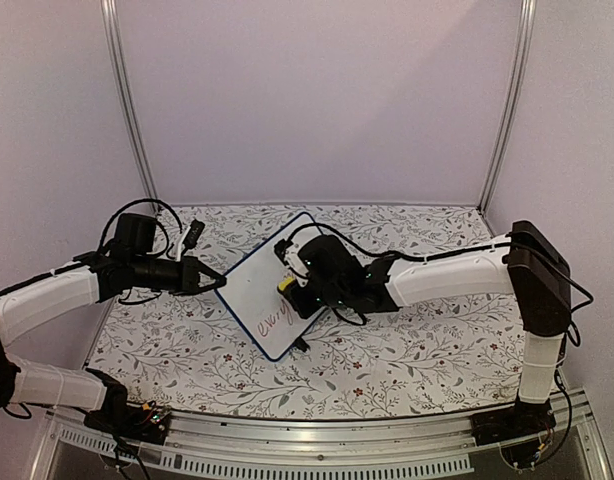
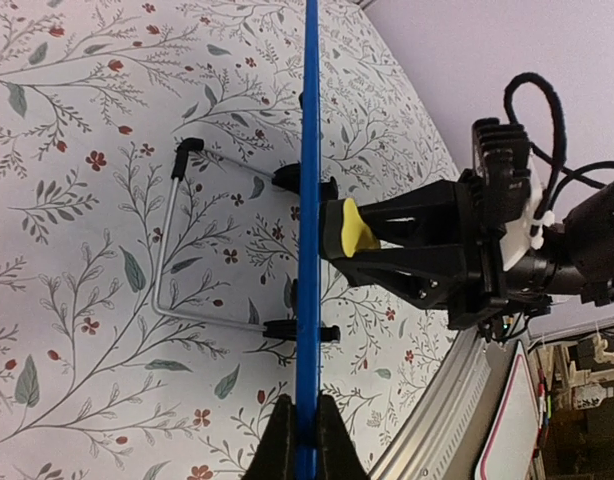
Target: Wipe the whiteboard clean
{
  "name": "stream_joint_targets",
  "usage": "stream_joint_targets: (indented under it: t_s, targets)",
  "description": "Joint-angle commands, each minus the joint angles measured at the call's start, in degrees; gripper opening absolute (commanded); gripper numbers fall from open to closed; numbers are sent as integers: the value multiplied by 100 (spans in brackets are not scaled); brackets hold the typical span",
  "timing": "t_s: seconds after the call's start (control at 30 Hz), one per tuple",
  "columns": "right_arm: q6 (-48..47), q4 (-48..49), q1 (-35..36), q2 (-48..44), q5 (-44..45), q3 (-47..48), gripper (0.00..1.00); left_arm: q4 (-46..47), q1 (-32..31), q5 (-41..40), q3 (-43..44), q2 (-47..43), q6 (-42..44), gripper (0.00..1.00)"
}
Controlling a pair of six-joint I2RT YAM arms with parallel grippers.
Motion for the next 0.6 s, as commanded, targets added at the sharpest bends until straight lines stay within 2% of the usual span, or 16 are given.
stream_joint_targets:
  t_s: [0.0,0.23,0.57]
  targets:
    - [-201,-289,-149,215,196,751,20,178,-18,193,-17,-87,39,0]
    - [-276,-455,-164,460,18,1051,20,174,-17,190,-8,-61,45,0]
    - [58,-145,-85,167,-275,-141,20,183,-15,210,-2,-31,48,0]
